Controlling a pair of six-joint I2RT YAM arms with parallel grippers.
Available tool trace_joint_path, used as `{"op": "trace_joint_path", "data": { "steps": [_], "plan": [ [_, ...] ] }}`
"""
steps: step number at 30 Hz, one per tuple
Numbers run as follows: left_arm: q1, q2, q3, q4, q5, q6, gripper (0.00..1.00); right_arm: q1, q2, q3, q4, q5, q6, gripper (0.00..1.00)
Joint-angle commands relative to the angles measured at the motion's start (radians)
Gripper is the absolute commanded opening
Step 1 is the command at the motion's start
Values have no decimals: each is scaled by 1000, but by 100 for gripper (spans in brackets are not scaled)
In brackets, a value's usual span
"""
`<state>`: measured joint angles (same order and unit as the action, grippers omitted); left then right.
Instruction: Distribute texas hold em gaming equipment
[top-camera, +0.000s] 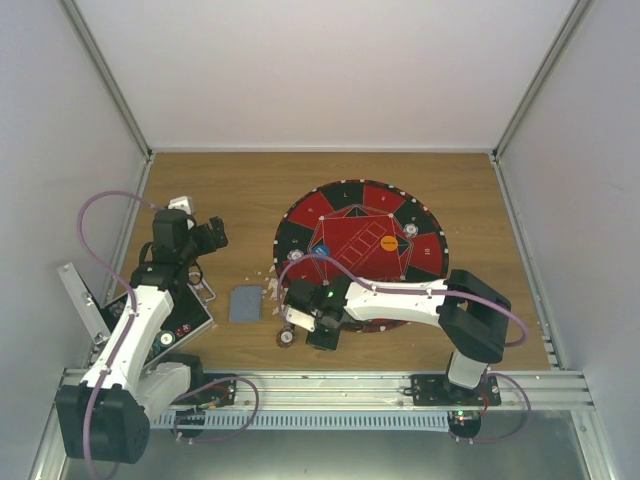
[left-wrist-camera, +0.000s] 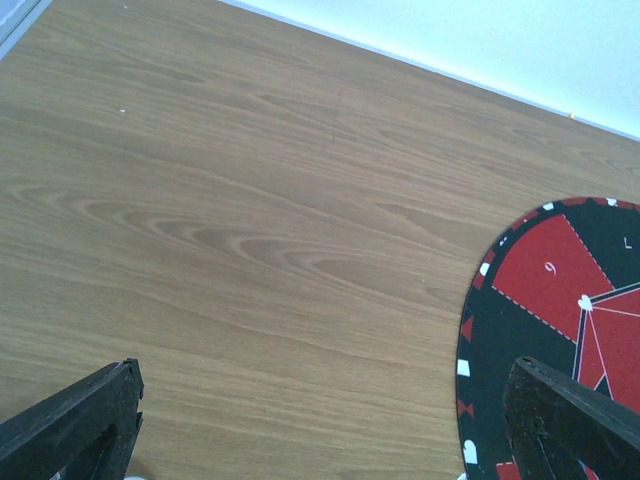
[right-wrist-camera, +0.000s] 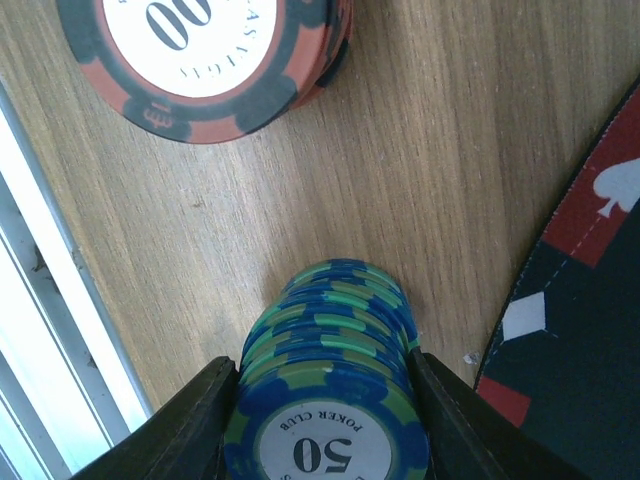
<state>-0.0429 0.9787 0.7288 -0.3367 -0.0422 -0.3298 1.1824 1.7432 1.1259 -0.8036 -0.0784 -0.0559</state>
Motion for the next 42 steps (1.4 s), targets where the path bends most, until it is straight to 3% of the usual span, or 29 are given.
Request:
{"op": "trace_joint_path", "data": {
  "steps": [1,18,30,42],
  "plan": [
    [1,-19,-15,12,-2,0,99,13,12,15,-15,4,-1,40],
    [1,-18,-20,16,-2,-8,99,-33,-127,70,-148,-12,193,36],
    [1,42,23,2,-1,-3,99,-391,-282,-179,-132,15,365,35],
    [1,62,6,20,9,-15,99,-563,-273,-198,-137,18,383,35]
  ]
}}
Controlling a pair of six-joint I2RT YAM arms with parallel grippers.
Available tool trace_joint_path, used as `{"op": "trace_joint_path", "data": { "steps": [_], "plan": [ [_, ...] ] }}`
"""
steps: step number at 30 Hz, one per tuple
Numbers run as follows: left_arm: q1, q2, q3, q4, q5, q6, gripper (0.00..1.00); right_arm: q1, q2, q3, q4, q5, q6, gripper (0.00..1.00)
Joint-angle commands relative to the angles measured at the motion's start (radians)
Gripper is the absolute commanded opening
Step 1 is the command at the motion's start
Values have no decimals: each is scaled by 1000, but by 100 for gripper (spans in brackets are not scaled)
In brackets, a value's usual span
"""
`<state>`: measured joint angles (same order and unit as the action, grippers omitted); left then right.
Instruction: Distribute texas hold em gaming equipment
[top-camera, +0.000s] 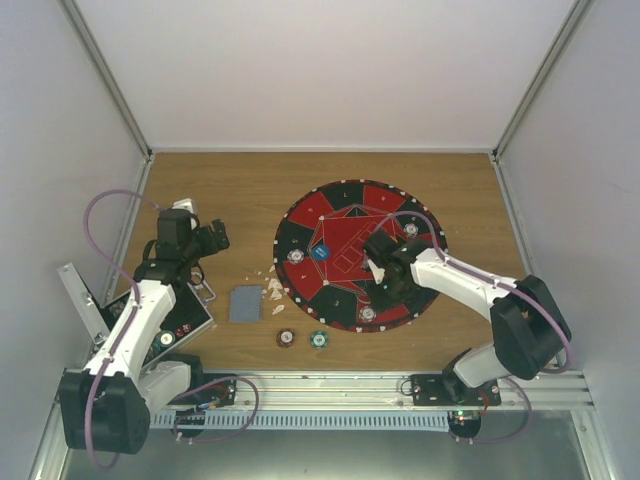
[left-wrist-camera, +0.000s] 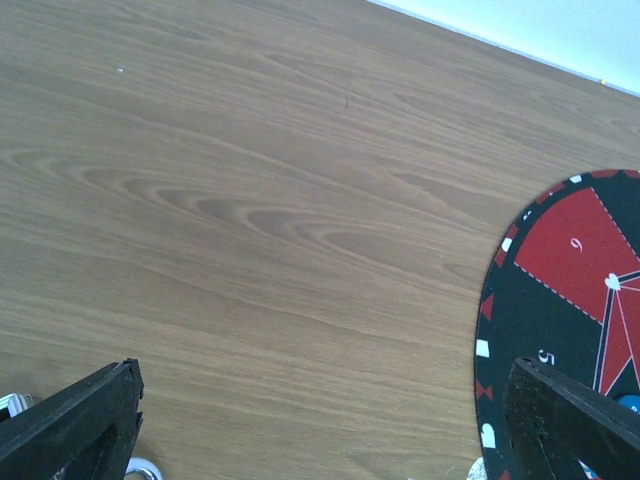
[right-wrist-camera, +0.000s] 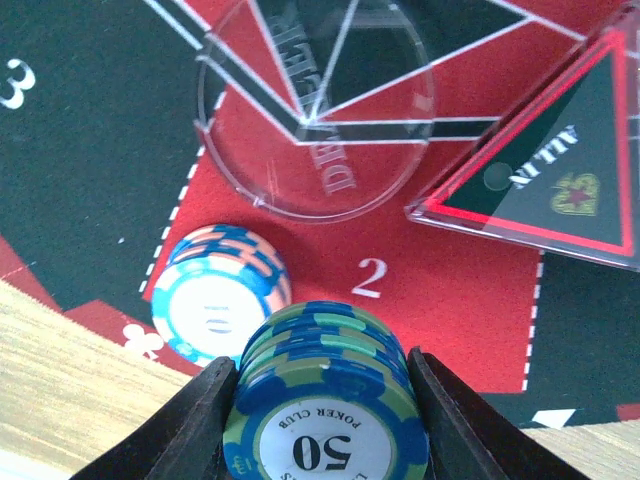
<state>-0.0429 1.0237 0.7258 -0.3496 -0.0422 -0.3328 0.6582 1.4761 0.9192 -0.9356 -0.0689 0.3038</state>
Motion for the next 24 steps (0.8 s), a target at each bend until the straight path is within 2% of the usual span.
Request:
{"op": "trace_joint_path", "data": {
  "steps": [1,7,13,18,24],
  "plan": [
    [0,22,8,35,12,-14,99,-51,-3,8,-6,8,26,35],
    [0,43,4,64,20,-20,99,-104,42,-3,19,-2,14,35],
    [1,47,7,78,24,-22,99,-111,75,-48,79,-47,7,35],
    [1,65,12,92,22,-23,99,-115,98,-49,88,-26,22,36],
    [1,94,22,107,27,-25,99,-115,112,-52,82,1,37,44]
  ]
}}
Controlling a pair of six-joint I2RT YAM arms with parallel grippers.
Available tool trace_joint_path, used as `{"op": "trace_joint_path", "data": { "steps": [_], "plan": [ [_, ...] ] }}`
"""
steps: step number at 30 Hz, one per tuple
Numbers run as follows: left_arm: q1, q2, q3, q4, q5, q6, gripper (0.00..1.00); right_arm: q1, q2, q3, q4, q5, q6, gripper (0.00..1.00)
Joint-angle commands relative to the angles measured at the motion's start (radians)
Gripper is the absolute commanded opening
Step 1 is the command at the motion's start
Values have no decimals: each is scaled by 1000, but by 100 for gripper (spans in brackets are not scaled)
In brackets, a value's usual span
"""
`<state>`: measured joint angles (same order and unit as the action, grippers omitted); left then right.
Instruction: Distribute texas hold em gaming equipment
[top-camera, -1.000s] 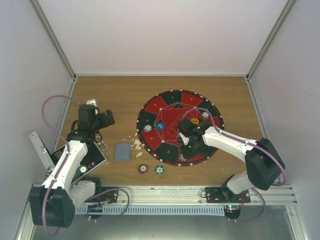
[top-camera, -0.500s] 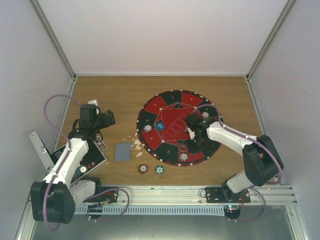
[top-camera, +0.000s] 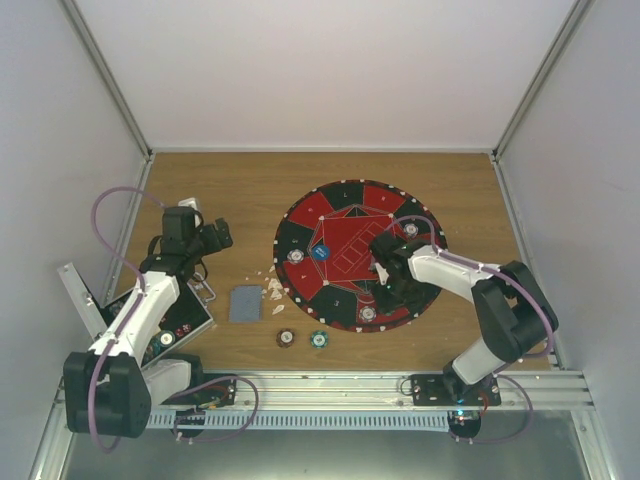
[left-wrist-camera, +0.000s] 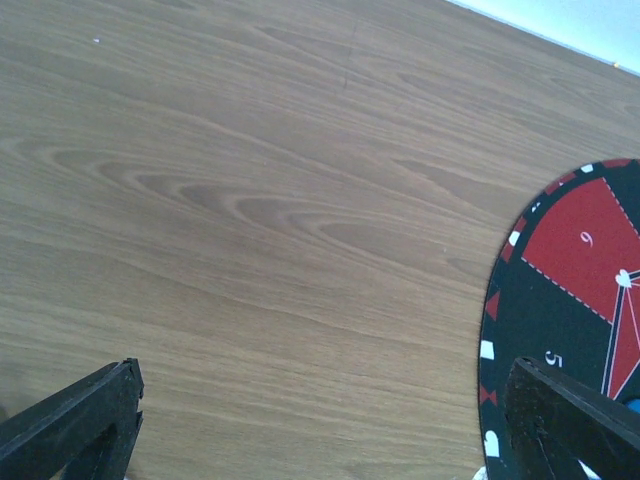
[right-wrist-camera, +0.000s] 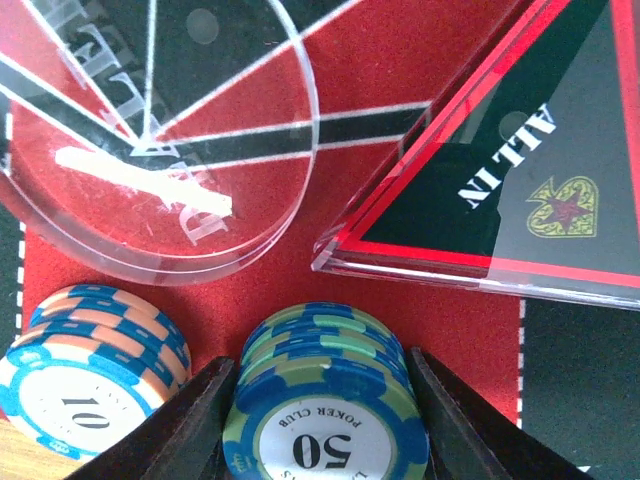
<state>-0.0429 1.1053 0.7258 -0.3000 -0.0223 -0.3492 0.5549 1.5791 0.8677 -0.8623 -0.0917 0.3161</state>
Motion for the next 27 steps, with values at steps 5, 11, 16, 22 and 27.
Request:
{"op": "trace_joint_path", "data": {
  "steps": [5,11,16,22,27],
  "plan": [
    [0,16,24,58,2,-10,99,-19,8,46,-15,46,19,56],
    [0,20,30,54,-5,-9,99,-19,7,158,-81,78,-9,60],
    [0,19,28,51,-1,-7,99,31,-29,278,-82,1,-105,69],
    [0,14,26,40,7,-10,99,289,56,300,-32,-19,-202,75],
    [1,3,29,24,6,0,99,419,137,319,10,-43,-239,78]
  ]
}}
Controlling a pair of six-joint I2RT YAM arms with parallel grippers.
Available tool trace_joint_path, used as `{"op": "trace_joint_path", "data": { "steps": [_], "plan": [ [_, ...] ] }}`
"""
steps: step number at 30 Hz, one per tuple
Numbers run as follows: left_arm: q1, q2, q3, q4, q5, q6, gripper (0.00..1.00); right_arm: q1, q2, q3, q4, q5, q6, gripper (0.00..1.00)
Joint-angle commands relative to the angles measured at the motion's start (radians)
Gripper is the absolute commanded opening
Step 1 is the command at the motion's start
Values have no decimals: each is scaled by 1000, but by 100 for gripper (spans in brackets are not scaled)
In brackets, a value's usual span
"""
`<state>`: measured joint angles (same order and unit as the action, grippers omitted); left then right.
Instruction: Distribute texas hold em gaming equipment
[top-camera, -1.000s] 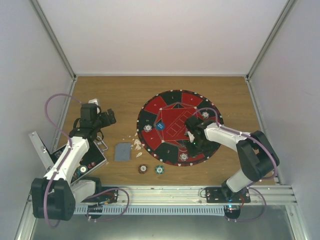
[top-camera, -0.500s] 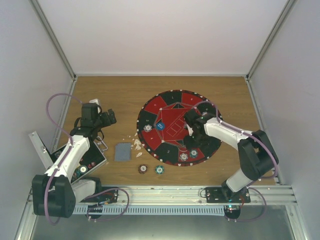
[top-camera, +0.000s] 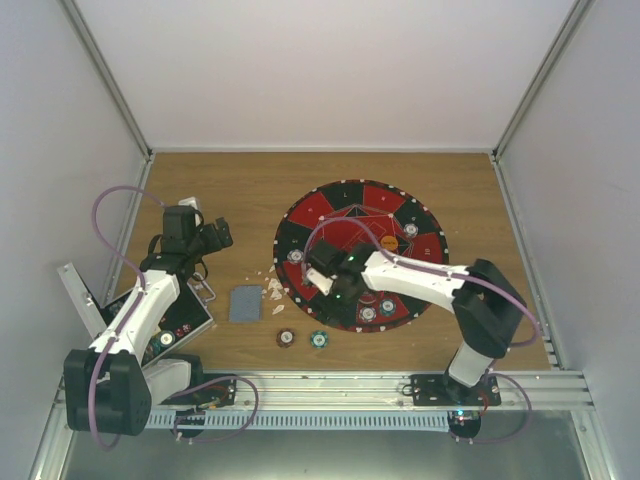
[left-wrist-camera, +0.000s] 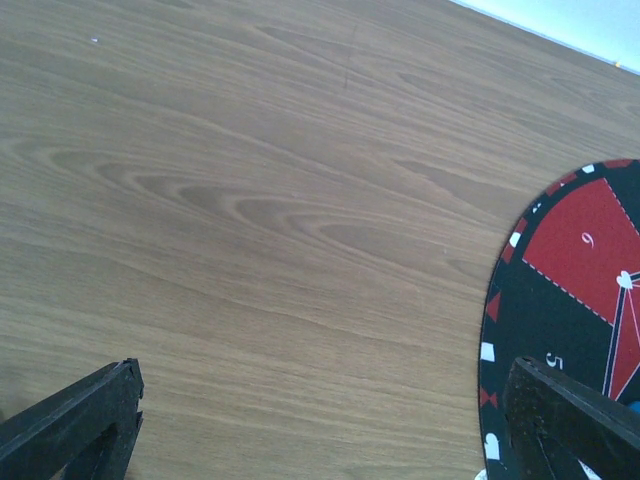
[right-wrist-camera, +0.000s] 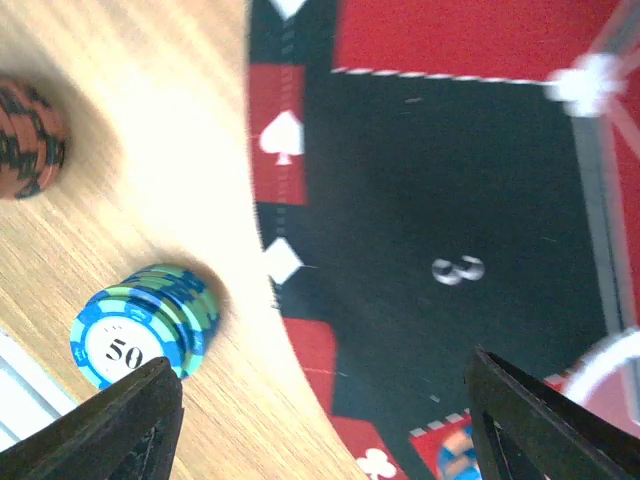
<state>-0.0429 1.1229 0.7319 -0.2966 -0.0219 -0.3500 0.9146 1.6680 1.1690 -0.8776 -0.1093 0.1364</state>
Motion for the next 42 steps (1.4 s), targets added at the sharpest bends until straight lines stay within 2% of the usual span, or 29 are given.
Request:
{"op": "trace_joint_path", "data": {
  "steps": [1,12,25,31,38,42],
  "plan": [
    [0,-16,23,17,5,2,99,78,54,23,30,-24,-69,79],
    [0,-50,-9,-3,19,-7,99,190,60,15,49,-47,-122,88],
    [0,-72,-30,-16,20,-6,99,257,98,-6,71,35,-64,88],
    [0,-79,-35,-18,20,-8,99,270,130,-5,72,63,-42,85],
    [0,-103,-46,-27,16,-7,99,271,137,-18,67,54,-34,72],
    [0,-105,-48,-26,14,-7,99,271,145,-22,63,56,-37,70]
  ]
}}
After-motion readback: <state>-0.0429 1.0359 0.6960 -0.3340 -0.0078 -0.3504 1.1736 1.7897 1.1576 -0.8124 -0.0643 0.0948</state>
